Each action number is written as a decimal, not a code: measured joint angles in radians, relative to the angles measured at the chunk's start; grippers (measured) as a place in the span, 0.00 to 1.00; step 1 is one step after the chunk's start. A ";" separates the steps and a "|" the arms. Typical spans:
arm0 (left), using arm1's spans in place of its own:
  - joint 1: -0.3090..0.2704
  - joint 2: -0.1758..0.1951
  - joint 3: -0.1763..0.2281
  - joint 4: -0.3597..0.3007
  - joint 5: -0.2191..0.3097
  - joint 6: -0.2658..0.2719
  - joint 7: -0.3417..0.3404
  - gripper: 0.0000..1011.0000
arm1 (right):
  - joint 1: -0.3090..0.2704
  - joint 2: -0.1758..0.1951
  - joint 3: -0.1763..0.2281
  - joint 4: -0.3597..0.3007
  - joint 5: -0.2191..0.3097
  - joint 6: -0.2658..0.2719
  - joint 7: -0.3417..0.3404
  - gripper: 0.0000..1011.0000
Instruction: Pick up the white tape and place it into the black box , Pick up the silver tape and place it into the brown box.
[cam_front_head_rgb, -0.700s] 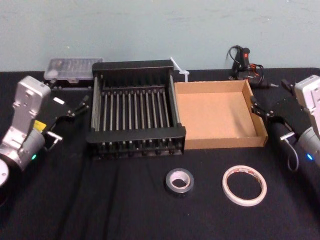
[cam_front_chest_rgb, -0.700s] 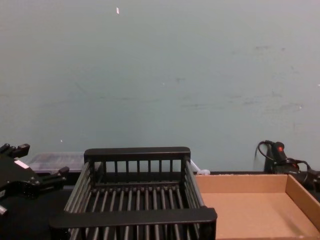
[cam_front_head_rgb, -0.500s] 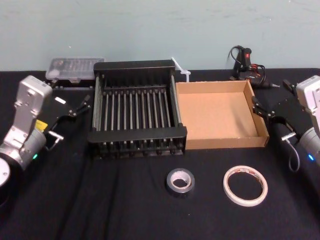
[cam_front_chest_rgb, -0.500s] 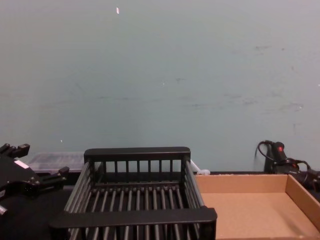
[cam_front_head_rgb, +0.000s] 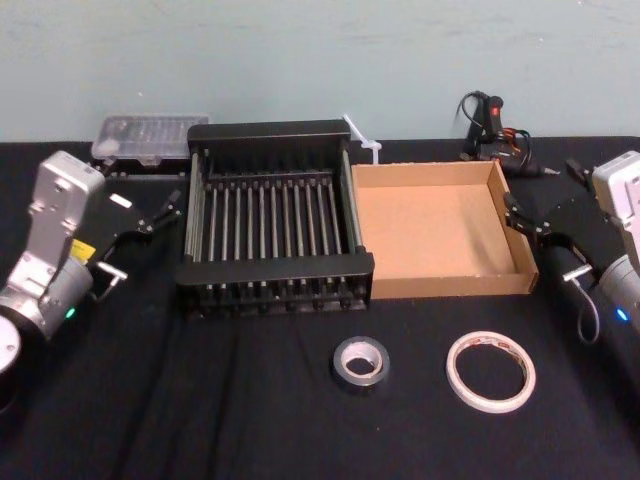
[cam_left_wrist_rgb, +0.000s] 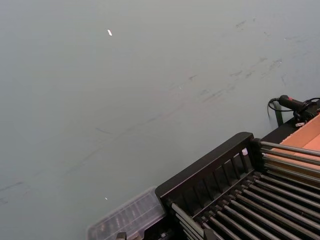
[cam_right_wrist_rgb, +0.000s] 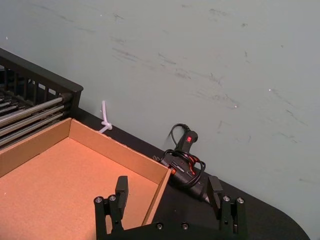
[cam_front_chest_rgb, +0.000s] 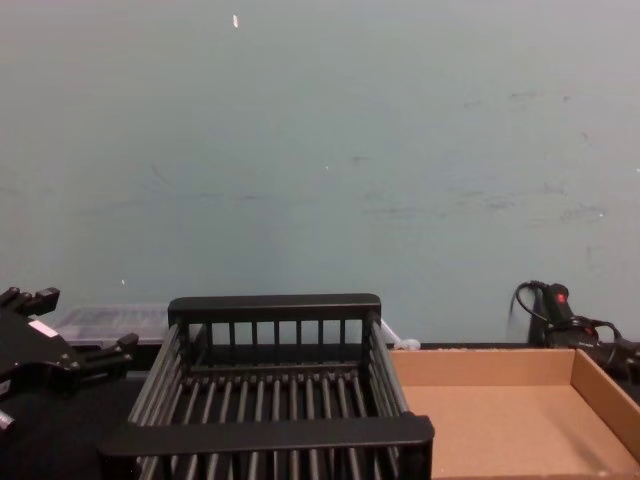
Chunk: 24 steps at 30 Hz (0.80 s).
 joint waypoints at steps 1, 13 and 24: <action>0.000 0.000 0.000 0.000 0.000 0.000 0.000 0.99 | 0.000 0.000 0.000 0.000 0.000 0.000 0.000 0.99; 0.000 0.000 0.000 0.000 0.000 0.000 0.000 0.99 | 0.000 0.000 0.000 0.000 0.000 0.000 0.000 0.99; 0.000 0.000 0.000 0.000 0.000 0.000 0.000 0.99 | 0.000 0.000 0.000 0.000 0.000 0.000 0.000 0.99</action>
